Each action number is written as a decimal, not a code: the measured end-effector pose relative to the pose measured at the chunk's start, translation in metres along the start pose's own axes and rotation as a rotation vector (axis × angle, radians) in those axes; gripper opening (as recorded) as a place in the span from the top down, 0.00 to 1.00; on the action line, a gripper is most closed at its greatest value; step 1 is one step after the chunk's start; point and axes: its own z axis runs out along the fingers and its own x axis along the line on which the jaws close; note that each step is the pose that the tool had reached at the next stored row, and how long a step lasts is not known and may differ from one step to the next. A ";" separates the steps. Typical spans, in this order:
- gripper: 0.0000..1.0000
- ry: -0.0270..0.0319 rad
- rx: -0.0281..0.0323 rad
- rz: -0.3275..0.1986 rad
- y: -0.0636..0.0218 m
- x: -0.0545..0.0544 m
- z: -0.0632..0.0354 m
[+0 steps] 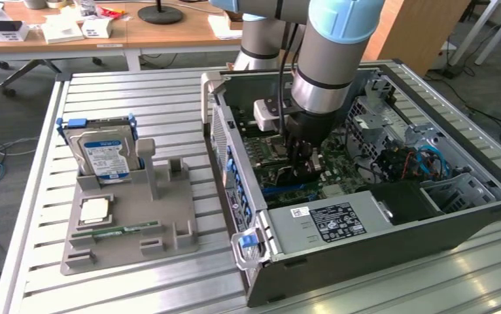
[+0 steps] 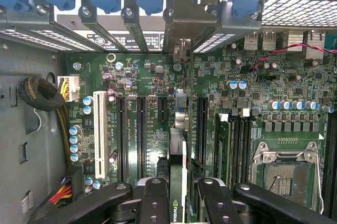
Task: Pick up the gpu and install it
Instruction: 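Insert the gpu into the slot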
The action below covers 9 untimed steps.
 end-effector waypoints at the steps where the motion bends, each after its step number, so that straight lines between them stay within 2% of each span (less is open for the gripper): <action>1: 0.74 0.0000 -0.0001 0.000 0.0000 0.000 0.0000; 9: 0.74 -0.0001 0.0001 0.000 0.0000 0.000 0.0001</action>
